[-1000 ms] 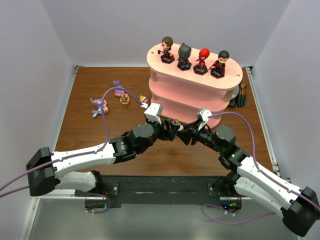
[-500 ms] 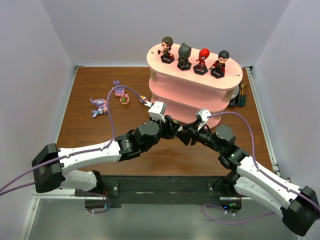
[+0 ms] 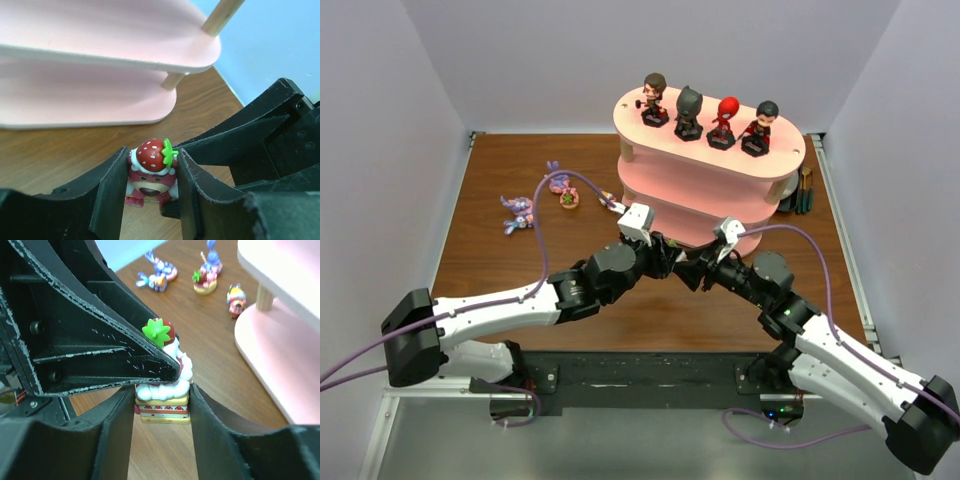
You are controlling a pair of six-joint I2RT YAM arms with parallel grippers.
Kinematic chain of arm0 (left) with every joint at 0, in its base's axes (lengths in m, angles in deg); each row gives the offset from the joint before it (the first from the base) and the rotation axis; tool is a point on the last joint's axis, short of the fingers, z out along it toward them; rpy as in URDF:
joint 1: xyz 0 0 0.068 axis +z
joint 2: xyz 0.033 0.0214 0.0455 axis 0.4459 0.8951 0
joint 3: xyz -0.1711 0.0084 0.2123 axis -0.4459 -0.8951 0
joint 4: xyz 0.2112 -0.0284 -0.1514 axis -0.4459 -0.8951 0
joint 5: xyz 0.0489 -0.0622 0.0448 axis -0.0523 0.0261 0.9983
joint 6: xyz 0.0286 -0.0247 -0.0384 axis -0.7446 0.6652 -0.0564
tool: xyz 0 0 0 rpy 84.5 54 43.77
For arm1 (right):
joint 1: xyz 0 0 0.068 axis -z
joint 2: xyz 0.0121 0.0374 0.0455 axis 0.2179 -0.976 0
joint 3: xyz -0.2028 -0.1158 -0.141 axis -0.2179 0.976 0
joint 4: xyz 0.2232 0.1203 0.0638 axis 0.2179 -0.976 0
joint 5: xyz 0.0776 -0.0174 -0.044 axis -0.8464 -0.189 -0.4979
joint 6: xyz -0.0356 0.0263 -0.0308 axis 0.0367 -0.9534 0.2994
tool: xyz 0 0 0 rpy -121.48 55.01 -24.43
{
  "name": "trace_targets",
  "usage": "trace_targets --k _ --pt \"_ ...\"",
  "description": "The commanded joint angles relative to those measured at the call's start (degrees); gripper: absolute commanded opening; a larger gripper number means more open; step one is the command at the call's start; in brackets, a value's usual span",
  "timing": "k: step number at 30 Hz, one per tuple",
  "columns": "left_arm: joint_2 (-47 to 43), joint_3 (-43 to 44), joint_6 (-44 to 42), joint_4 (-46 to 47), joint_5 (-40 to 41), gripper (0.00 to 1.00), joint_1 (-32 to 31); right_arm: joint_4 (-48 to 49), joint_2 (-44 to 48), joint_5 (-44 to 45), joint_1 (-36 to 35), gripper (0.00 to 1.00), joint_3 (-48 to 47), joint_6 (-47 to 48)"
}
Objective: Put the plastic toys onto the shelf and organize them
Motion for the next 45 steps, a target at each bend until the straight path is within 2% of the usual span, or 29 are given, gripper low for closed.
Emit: trace_targets --k 1,2,3,8,14,20,27,37,45 --pt "-4.3 -2.6 -10.4 8.0 3.3 0.0 5.4 -2.9 4.8 3.4 -0.3 0.51 -1.2 1.0" --pt "-4.6 -3.1 -12.5 9.2 1.5 0.0 6.4 -3.9 6.6 4.1 -0.2 0.58 -1.3 1.0" --pt "-5.1 -3.4 -13.3 10.1 0.3 0.0 9.0 -4.9 7.7 5.5 -0.3 0.61 -1.6 1.3" --pt "-3.9 -3.2 -19.7 13.8 -3.5 0.0 13.4 -12.0 13.3 9.0 -0.3 0.77 -2.7 3.5" --pt "-0.2 -0.6 -25.1 17.5 -6.7 0.0 17.7 -19.4 16.9 12.9 -0.3 0.88 -5.9 6.3" --pt "5.8 3.7 -29.4 21.9 -11.7 0.0 22.3 -23.4 19.6 13.7 -0.3 0.93 -6.8 7.5" --pt "12.8 9.0 -29.9 25.7 -15.5 0.0 25.4 -25.5 21.5 16.3 -0.2 0.96 -7.0 8.6" --pt "19.6 15.1 -28.5 27.5 -16.4 0.0 27.4 -27.5 23.3 17.1 -0.3 0.99 -7.4 8.7" --pt "22.2 16.0 -26.4 29.1 -16.9 0.02 28.6 -27.5 23.0 17.5 -0.2 0.98 -7.2 8.6"
